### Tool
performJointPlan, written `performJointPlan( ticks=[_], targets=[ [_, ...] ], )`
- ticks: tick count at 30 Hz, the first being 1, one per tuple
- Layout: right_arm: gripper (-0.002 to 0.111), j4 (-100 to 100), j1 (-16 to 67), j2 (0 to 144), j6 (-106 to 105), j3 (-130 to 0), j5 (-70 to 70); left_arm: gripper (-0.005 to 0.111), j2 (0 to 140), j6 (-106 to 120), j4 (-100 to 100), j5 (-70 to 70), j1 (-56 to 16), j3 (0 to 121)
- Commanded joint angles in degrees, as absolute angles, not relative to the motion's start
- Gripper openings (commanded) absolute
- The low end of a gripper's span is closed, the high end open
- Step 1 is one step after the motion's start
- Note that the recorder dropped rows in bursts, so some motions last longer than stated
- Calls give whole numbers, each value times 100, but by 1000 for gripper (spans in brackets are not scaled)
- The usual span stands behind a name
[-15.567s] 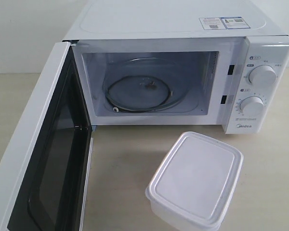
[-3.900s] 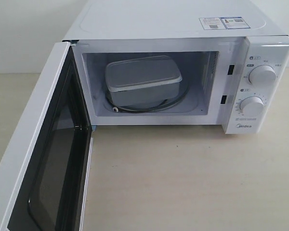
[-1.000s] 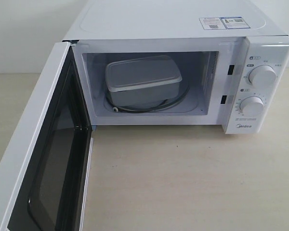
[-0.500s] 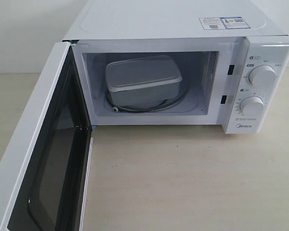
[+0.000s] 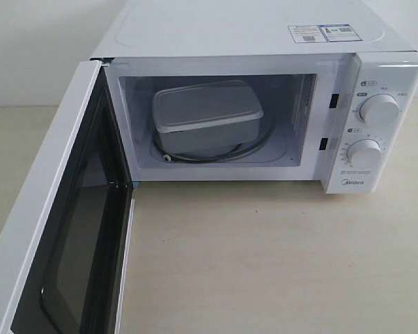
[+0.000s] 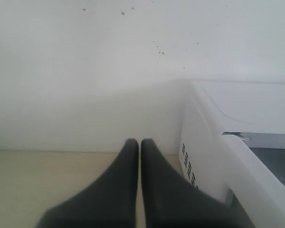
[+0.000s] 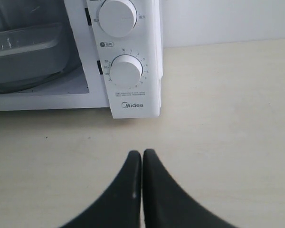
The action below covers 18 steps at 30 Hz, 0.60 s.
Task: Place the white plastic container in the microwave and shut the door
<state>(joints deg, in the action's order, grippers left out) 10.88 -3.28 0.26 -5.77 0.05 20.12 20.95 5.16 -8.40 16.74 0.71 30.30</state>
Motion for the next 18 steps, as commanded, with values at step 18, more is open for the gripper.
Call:
performJointPlan(
  ticks=[18],
  targets=[
    [0,1070,-345,0,-602,0,1988,4,3795,1279,-2026,4455,85,4086]
  ],
)
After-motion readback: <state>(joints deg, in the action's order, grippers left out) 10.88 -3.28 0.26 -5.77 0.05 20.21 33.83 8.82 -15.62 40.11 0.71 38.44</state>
